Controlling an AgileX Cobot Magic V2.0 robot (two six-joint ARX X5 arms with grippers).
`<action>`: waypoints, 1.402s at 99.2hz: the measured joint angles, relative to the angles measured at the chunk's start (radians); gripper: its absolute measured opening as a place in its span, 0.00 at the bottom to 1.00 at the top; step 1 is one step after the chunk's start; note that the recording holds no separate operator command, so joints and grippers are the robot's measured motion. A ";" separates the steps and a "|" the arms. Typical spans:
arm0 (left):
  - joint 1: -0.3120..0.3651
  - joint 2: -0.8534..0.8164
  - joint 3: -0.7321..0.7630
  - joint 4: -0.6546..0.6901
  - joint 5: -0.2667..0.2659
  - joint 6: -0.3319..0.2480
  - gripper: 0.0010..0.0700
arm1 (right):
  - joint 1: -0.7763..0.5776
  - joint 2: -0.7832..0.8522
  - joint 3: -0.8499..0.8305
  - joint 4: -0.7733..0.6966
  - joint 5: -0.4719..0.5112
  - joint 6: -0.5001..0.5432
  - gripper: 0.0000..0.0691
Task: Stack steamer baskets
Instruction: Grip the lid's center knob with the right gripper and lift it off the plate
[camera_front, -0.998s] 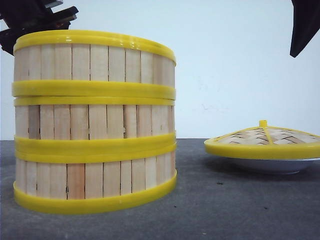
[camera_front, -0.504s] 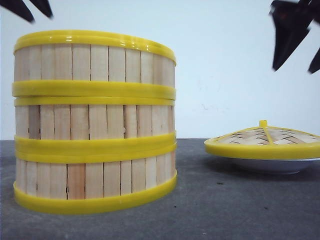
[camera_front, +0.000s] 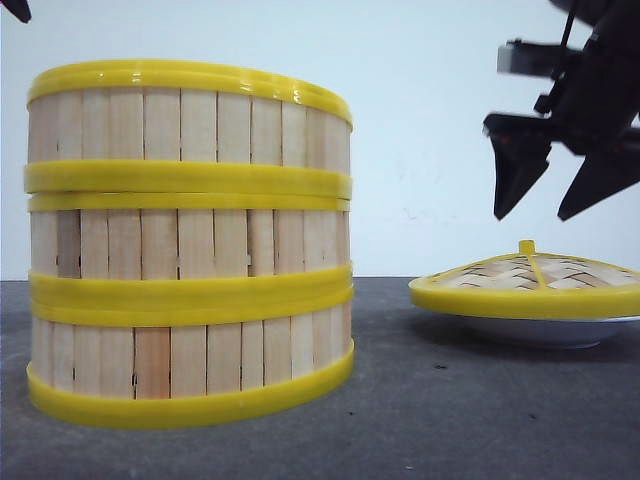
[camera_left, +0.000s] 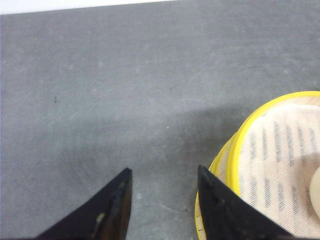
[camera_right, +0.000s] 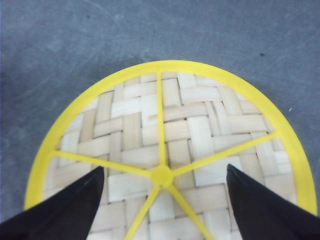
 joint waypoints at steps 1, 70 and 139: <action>0.000 0.000 0.000 0.000 0.000 0.000 0.33 | 0.000 0.004 0.000 0.004 0.000 0.000 0.70; 0.000 0.000 0.000 -0.001 0.000 0.000 0.33 | 0.000 0.083 0.000 0.057 0.001 0.000 0.36; 0.000 0.000 0.000 -0.001 0.000 0.007 0.33 | 0.001 0.076 0.006 0.042 -0.012 0.000 0.08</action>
